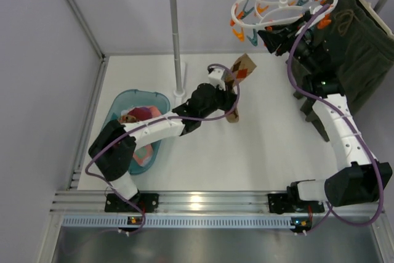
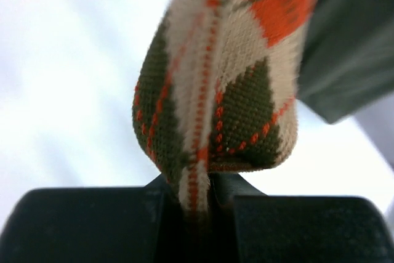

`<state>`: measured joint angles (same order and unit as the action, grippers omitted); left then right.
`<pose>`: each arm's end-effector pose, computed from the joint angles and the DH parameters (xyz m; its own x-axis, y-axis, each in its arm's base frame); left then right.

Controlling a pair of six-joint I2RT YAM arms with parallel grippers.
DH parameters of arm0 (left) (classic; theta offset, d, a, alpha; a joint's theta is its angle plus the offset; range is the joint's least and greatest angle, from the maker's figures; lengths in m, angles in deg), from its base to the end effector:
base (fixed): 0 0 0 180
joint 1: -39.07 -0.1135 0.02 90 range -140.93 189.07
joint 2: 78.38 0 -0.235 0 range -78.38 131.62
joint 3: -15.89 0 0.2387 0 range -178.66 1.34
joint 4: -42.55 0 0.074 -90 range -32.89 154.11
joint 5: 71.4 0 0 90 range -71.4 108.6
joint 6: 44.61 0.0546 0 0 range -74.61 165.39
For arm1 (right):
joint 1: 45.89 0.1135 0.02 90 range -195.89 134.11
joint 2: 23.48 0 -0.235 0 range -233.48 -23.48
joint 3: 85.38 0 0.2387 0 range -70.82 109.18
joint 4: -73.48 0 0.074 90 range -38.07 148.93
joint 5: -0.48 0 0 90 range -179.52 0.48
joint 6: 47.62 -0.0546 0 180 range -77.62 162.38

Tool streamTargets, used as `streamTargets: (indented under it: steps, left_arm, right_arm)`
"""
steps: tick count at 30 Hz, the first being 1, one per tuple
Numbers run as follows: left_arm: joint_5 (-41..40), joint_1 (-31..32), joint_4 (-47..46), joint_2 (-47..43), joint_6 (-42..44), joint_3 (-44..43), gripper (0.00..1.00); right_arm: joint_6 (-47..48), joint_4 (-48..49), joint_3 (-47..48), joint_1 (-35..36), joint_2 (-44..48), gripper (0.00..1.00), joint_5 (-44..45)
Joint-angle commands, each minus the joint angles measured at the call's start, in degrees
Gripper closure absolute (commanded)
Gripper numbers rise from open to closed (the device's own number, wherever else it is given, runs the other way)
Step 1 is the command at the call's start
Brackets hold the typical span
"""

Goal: Remove the socks clipped to the hanger

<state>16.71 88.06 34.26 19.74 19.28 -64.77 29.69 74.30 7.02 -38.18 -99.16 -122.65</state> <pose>0.2690 -0.3066 0.2540 -0.4164 -0.1915 -0.8888 0.6120 0.6639 -0.4298 0.2979 0.0704 0.4460 0.1532 0.2064 -0.9664 -0.6790 0.7325 0.0488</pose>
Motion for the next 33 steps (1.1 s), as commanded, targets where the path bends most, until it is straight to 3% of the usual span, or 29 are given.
streamTargets:
  steps: [1, 2, 4, 5, 10, 18, 23, 25, 30, 33]
  left_arm:
    - [-11.8, -1.5, 9.0, -8.8, -0.9, 1.7, 1.00]
    - [-14.5, -1.8, 16.6, -10.0, -1.1, 1.8, 1.00]
    - [-23.4, -2.2, 23.6, -13.8, -2.4, 2.0, 1.00]
    - [-25.5, -2.9, 30.9, -15.2, -3.8, 2.6, 1.00]
    - [-31.6, -8.5, 46.4, -26.0, -6.8, 3.4, 1.00]
    - [-29.8, -30.2, 63.1, -35.4, -5.0, 4.1, 1.00]
    - [-13.2, -46.5, 62.9, -31.5, -3.7, 5.9, 1.00]
    - [-9.9, -50.9, 61.7, -26.9, -4.6, 7.1, 1.00]
    - [4.7, -52.9, 50.8, -18.0, -8.8, 17.4, 1.00]
    - [6.1, -52.2, 43.9, -13.2, -10.4, 23.8, 1.00]
  right_arm:
    - [-1.2, 3.8, -1.6, 0.0, 1.5, 0.60, -1.0]
    - [-1.3, 3.6, -2.3, 0.0, 2.2, 0.38, -1.2]
    - [-1.9, 2.5, -3.0, 0.0, 3.9, 0.19, -1.6]
    - [-2.1, 2.1, -3.9, -0.1, 4.7, 0.01, -1.8]
    - [-6.0, 0.5, -8.9, 0.0, 10.7, 0.01, -3.6]
    - [-9.7, -2.6, -27.8, 0.0, 23.4, 0.01, -5.1]
    - [-12.5, -0.8, -39.5, -0.1, 32.6, 0.01, -5.4]
    - [-14.5, 1.0, -42.0, 0.0, 35.2, 0.01, -5.5]
    - [-19.2, 4.3, -47.5, -0.1, 39.4, 0.01, -7.1]
    - [-20.8, 6.7, -49.9, 0.0, 41.3, 0.01, -7.8]
